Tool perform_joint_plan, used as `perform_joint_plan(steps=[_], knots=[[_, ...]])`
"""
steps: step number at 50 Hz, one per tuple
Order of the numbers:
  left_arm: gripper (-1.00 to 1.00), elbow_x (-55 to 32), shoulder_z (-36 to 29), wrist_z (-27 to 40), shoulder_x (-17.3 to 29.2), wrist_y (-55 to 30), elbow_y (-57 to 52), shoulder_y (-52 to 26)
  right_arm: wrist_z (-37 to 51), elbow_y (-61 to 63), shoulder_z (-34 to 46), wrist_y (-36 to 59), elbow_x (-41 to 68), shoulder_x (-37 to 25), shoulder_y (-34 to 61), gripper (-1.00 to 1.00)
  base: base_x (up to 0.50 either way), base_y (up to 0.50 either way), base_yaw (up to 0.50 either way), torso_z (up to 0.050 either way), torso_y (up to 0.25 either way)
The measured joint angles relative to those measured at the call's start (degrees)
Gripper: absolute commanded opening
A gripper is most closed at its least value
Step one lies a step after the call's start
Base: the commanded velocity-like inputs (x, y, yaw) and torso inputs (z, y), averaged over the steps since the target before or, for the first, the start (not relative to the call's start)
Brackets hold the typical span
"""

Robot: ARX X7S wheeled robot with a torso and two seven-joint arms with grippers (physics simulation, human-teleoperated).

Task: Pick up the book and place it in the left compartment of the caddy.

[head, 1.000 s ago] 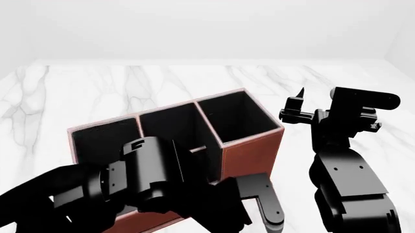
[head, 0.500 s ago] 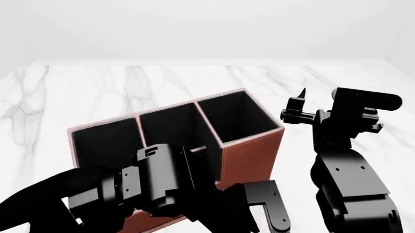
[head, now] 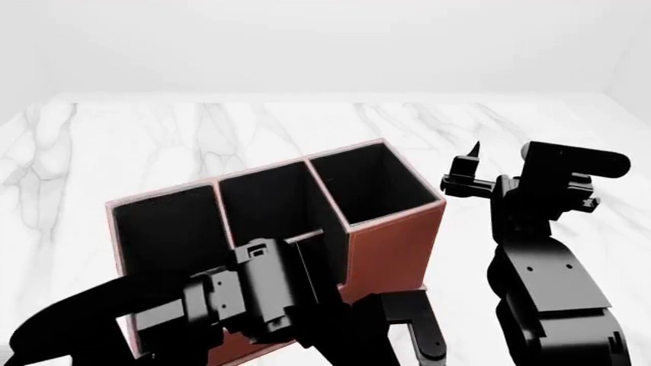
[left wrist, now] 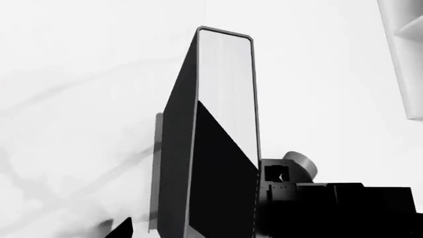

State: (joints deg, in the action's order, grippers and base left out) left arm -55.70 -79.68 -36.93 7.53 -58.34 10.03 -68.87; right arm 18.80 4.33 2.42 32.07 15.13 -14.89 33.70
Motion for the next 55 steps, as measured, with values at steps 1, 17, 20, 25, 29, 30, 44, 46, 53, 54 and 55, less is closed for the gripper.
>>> perform_joint_plan(steps=[1, 17, 20, 25, 29, 30, 44, 46, 53, 54, 55], knots=[[-1.0, 0.12, -0.12, -0.21, -0.08, 0.17, 0.28, 0.04, 0.0, -0.04, 0.01, -0.05, 0.02, 0.0, -0.01, 1.0, 0.0, 0.0, 0.0, 0.0, 0.0], [-1.0, 2.45, -0.27, -0.19, -0.29, 1.72, 1.74, -0.28, 0.06, -0.35, 0.27, -0.75, 0.31, -0.02, -0.37, 1.0, 0.0, 0.0, 0.0, 0.0, 0.0], [-1.0, 2.38, -0.14, 0.4, -0.14, 1.25, 1.43, -0.47, 0.08, -0.38, 0.35, -0.82, 0.35, -0.02, -0.36, 1.0, 0.0, 0.0, 0.0, 0.0, 0.0], [-1.0, 1.41, 0.29, 2.03, 0.83, -0.55, -0.13, -0.87, 0.16, -0.27, 0.44, -0.76, 0.44, -0.1, -0.28, 1.0, 0.0, 0.0, 0.0, 0.0, 0.0], [-1.0, -0.8, 1.34, 4.63, 2.81, -3.53, -3.05, -1.33, 0.27, -0.05, 0.47, -0.59, 0.53, -0.2, -0.16, 1.0, 0.0, 0.0, 0.0, 0.0, 0.0], [-1.0, -1.62, 1.8, 5.48, 3.45, -4.41, -3.97, -1.45, 0.29, 0.02, 0.47, -0.55, 0.55, -0.23, -0.13, 1.0, 0.0, 0.0, 0.0, 0.0, 0.0], [-1.0, -20.09, 11.85, 22.29, 14.87, -15.52, -17.52, -2.92, 0.63, 0.26, 0.64, -0.39, 0.72, -0.46, 0.15, 1.0, 0.0, 0.0, 0.0, 0.0, 0.001], [-1.0, -23.72, 13.29, 25.37, 16.56, -16.59, -18.75, -3.5, 0.66, 0.22, 0.69, -0.42, 0.73, -0.48, 0.17, 1.0, 0.0, 0.0, 0.0, 0.0, 0.0], [-1.0, -39.39, 17.18, 38.55, 23.34, -17.28, -22.0, -7.32, 0.8, 0.12, 0.88, -0.44, 0.77, -0.5, 0.27, 1.0, 0.0, 0.0, 0.0, 0.0, 0.001], [-1.0, -41.79, 17.59, 40.5, 24.33, -17.02, -22.27, -8.11, 0.83, 0.13, 0.91, -0.42, 0.77, -0.5, 0.29, 1.0, 0.0, 0.0, 0.0, 0.0, 0.0], [-1.0, -44.36, 17.82, 42.55, 25.29, -16.69, -22.39, -8.99, 0.86, 0.14, 0.94, -0.4, 0.78, -0.51, 0.31, 1.0, 0.0, 0.0, 0.0, 0.0, 0.0]])
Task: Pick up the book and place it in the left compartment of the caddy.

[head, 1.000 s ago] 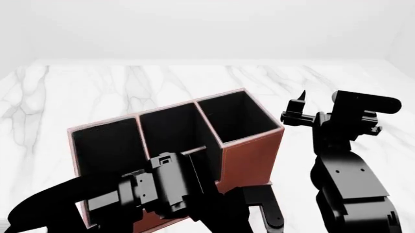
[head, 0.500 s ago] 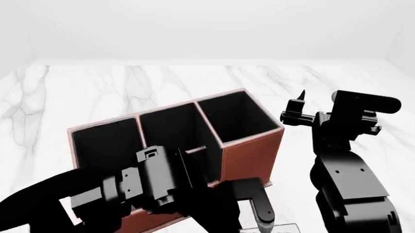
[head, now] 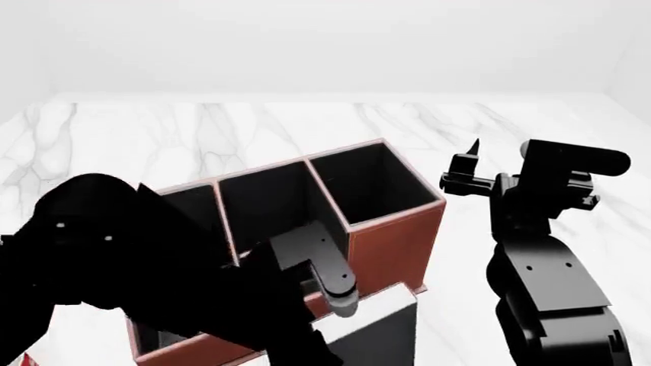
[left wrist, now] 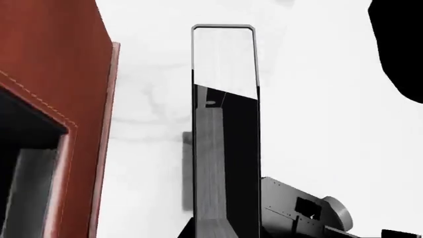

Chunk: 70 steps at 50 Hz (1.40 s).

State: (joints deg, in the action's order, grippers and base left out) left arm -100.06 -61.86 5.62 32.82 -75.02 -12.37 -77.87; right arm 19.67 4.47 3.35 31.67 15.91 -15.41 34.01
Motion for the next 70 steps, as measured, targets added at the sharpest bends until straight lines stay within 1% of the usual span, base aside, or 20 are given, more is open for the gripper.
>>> perform_joint_plan(steps=[4, 7, 17, 23, 28, 34, 41, 49, 58, 70], knots=[[-1.0, -11.33, 0.38, 8.6, 4.07, 2.87, 0.47, -4.2, 0.1, 0.0, 0.11, 0.01, 0.02, -0.01, 0.07, 1.0, 0.0, 0.0, 0.0, 0.0, 0.003], [-1.0, -19.68, -0.18, 16.37, 7.0, 5.95, 1.19, -7.88, 0.14, -0.1, 0.17, -0.08, 0.04, -0.01, 0.1, 1.0, 0.0, 0.0, 0.0, 0.0, 0.0], [-1.0, -41.07, -2.84, 40.63, 14.7, 17.02, 2.87, -19.45, 0.28, -0.49, 0.3, -0.2, 0.17, -0.06, 0.37, 1.0, 0.0, 0.0, 0.0, 0.0, 0.001], [-1.0, -49.11, -3.89, 52.55, 17.47, 23.94, 3.65, -25.01, 0.35, -0.57, 0.44, -0.24, 0.26, -0.07, 0.51, 1.0, 0.0, 0.0, 0.0, 0.0, 0.0], [-1.0, -52.55, -5.27, 61.19, 18.71, 28.89, 4.67, -27.91, 0.38, -0.74, 0.61, -0.36, 0.28, -0.07, 0.57, 1.0, 0.0, 0.0, 0.0, 0.0, 0.002], [-1.0, -55.64, -7.04, 69.32, 19.07, 33.2, 5.85, -30.22, 0.43, -0.97, 0.79, -0.52, 0.32, -0.06, 0.57, 1.0, 0.0, 0.0, 0.0, 0.0, 0.0], [-1.0, -58.33, -8.88, 75.15, 19.02, 37.32, 6.04, -31.17, 0.54, -0.95, 0.95, -0.49, 0.42, -0.08, 0.56, 1.0, 0.0, 0.0, 0.0, 0.0, 0.001], [-1.0, -60.36, -11.14, 78.91, 18.66, 40.16, 5.8, -31.37, 0.69, -0.97, 1.15, -0.39, 0.53, -0.1, 0.69, 1.0, 0.0, 0.0, 0.0, 0.0, 0.001], [-1.0, -61.66, -14.0, 81.04, 18.14, 41.61, 5.57, -31.53, 0.87, -0.77, 1.36, -0.11, 0.69, -0.17, 0.96, 1.0, 0.0, 0.0, 0.0, 0.0, 0.001], [-1.0, -61.94, -18.62, 81.87, 17.34, 42.18, 5.37, -31.22, 1.08, -0.57, 1.72, 0.1, 0.86, -0.16, 1.22, 1.0, 0.0, 0.0, 0.0, 0.0, 0.001]])
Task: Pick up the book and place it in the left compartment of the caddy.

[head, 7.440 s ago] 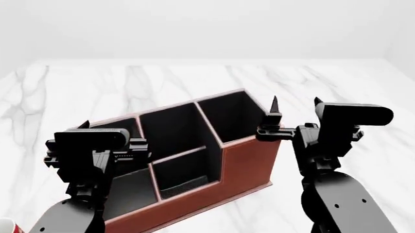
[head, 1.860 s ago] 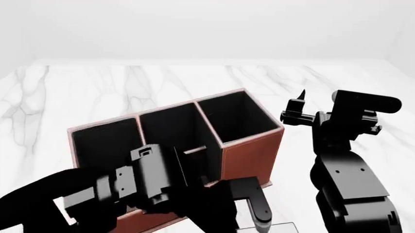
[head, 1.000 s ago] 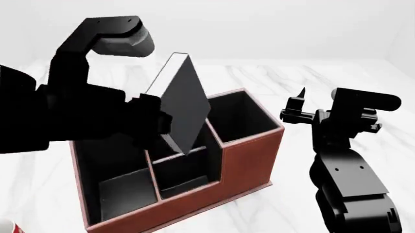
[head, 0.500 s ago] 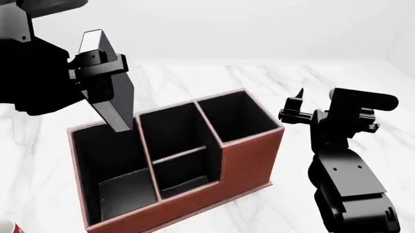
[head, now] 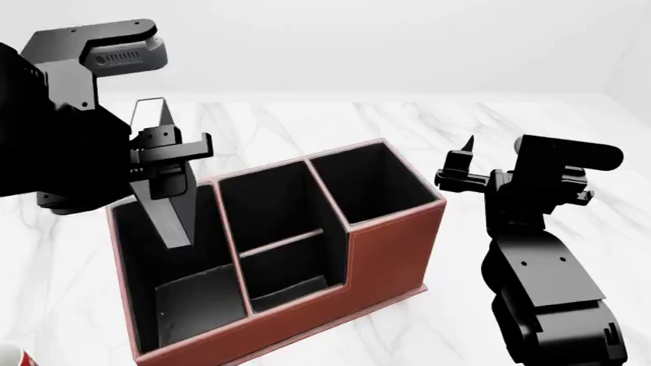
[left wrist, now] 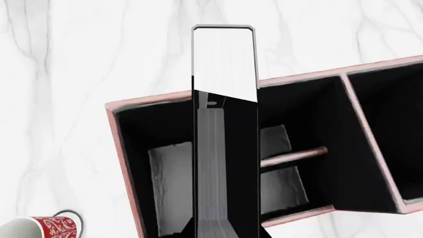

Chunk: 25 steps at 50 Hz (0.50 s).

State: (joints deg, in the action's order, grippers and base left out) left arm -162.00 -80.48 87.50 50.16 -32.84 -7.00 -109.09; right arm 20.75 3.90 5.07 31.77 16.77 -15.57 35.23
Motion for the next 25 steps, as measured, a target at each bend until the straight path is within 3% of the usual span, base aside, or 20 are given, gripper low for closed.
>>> perform_joint_plan(steps=[25], knots=[[-1.0, 3.61, -5.71, -2.78, -0.46, 1.06, -1.19, 1.98, 0.35, 0.73, 0.23, 0.28, 0.7, -0.22, -0.27, 1.0, 0.0, 0.0, 0.0, 0.001, 0.001]])
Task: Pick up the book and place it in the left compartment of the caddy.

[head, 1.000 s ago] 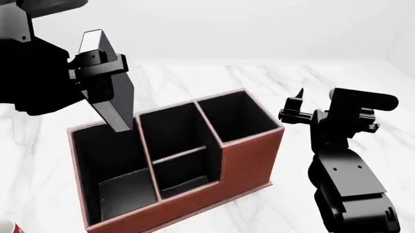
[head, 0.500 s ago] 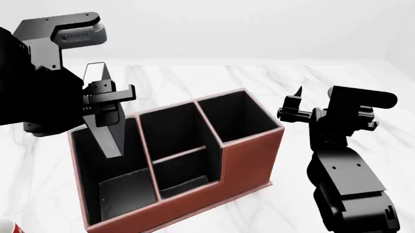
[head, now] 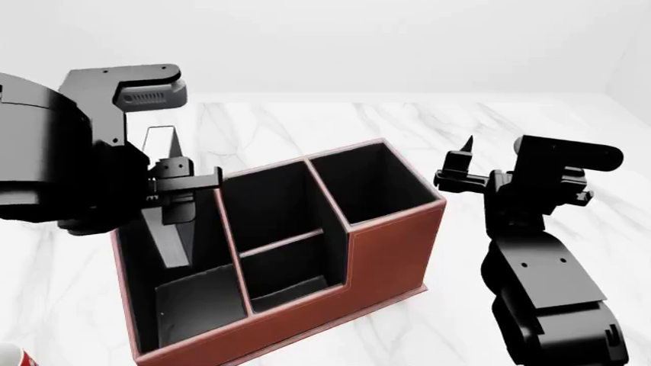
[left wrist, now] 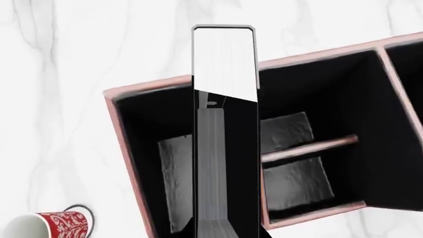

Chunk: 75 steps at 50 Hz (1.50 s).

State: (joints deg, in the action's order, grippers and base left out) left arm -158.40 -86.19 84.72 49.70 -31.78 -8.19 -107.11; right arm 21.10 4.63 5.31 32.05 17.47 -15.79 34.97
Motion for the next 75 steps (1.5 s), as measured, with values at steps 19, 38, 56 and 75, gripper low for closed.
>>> perform_joint_plan(steps=[19, 38, 56, 75], knots=[[-1.0, 4.89, -2.28, -5.31, 0.59, 2.57, -1.04, 5.57, 0.36, 0.65, 0.07, 0.31, 0.54, -0.21, -0.16, 1.0, 0.0, 0.0, 0.0, 0.0, 0.002], [-1.0, 10.32, -4.74, -9.47, 0.25, 3.64, -0.01, 10.41, 0.65, 0.94, 0.09, 0.18, 0.98, -0.44, -0.63, 1.0, 0.0, 0.0, 0.0, 0.0, 0.001], [-1.0, 14.86, -6.42, -13.67, 0.15, 5.18, 1.78, 15.02, 1.03, 1.42, 0.32, 0.51, 1.28, -0.74, -0.68, 1.0, 0.0, 0.0, 0.0, 0.001, 0.001], [-1.0, 16.89, -7.5, -15.9, 0.24, 6.16, 3.09, 18.02, 1.35, 1.86, 0.62, 0.84, 1.61, -1.03, -0.38, 1.0, 0.0, 0.0, 0.0, 0.0, 0.001]])
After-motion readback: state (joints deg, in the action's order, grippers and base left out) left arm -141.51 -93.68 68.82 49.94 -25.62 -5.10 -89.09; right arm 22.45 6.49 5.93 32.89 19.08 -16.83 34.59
